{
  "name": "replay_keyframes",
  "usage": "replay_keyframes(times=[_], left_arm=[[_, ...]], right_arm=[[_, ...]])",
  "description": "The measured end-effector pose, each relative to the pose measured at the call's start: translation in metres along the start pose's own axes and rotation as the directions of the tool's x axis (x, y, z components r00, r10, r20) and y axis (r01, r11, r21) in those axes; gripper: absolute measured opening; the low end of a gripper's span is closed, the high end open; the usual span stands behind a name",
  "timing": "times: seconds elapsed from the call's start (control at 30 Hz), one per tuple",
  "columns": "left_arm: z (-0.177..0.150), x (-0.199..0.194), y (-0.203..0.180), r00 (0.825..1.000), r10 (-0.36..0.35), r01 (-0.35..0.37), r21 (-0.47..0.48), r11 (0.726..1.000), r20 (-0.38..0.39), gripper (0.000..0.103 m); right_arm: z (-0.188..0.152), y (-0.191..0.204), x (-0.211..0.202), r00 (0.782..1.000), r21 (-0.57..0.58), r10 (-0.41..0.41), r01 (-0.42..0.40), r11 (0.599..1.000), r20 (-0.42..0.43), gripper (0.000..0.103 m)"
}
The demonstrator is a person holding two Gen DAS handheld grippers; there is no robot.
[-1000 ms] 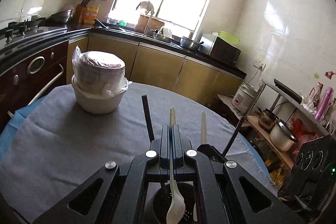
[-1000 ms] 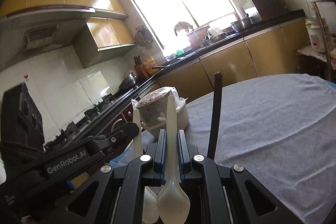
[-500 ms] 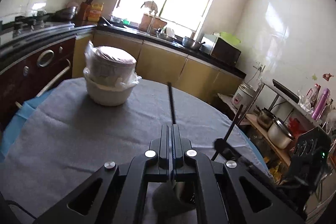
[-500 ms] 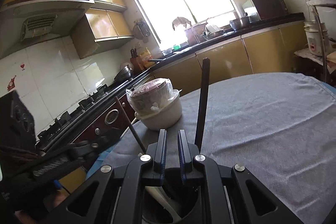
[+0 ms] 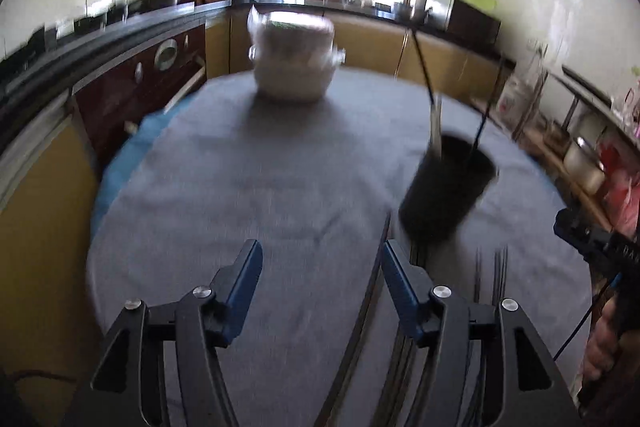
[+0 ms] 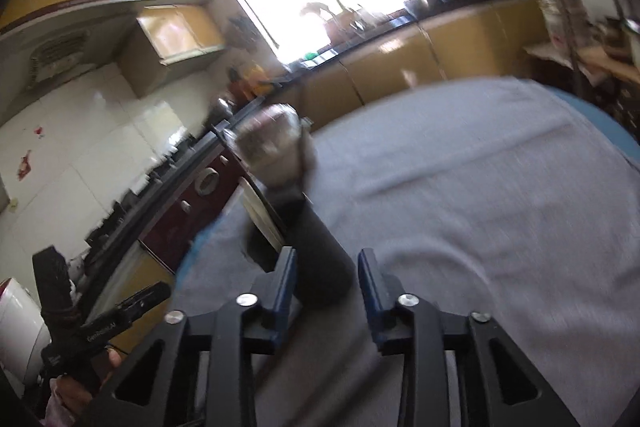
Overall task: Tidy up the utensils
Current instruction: 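Move both open tools back down to the chopsticks on the cloth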
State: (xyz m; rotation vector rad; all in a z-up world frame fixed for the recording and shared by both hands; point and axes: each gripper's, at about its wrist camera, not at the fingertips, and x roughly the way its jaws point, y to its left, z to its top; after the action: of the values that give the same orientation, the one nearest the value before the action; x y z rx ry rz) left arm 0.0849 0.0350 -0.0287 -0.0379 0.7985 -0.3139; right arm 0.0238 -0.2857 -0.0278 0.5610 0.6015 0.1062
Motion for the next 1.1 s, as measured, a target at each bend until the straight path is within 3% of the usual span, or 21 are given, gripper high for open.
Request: replay_keyframes(times=[0.1,0.3,0.57,0.9,1.1], left_arm=[[-0.022,0.001,-0.002,0.999,0.002,-0.002,0.005,1.000,-0.051,0.063],[-0.051,-0.006,-0.009,0.996,0.032,-0.027,0.061,0.998,-0.080,0.063],[-0.060,-0.010,0.017,0.991,0.073,-0.072,0.014,0.997,-0.112,0.063],[-0.091,-0.020,-0.015,0.984,-0.024,0.044,0.110,0.993,-0.179,0.063],[-0.098,-0.007,-0.019,0.967,-0.059,0.082,0.083,0.993,-0.249,0.062]], right_arm=[[-0.020,-0.017,-0.003,0.997,0.051,-0.033,0.037,0.998,-0.064,0.036],[-0.042,-0.022,0.003,0.989,0.053,-0.069,0.076,0.996,-0.132,0.036],[-0.058,-0.010,0.022,0.964,-0.016,-0.133,0.133,0.991,-0.229,0.035],[-0.068,0.015,0.044,0.919,-0.145,-0.283,0.251,0.957,-0.276,0.033],[-0.071,0.025,0.052,0.901,-0.237,-0.352,0.295,0.926,-0.254,0.033]])
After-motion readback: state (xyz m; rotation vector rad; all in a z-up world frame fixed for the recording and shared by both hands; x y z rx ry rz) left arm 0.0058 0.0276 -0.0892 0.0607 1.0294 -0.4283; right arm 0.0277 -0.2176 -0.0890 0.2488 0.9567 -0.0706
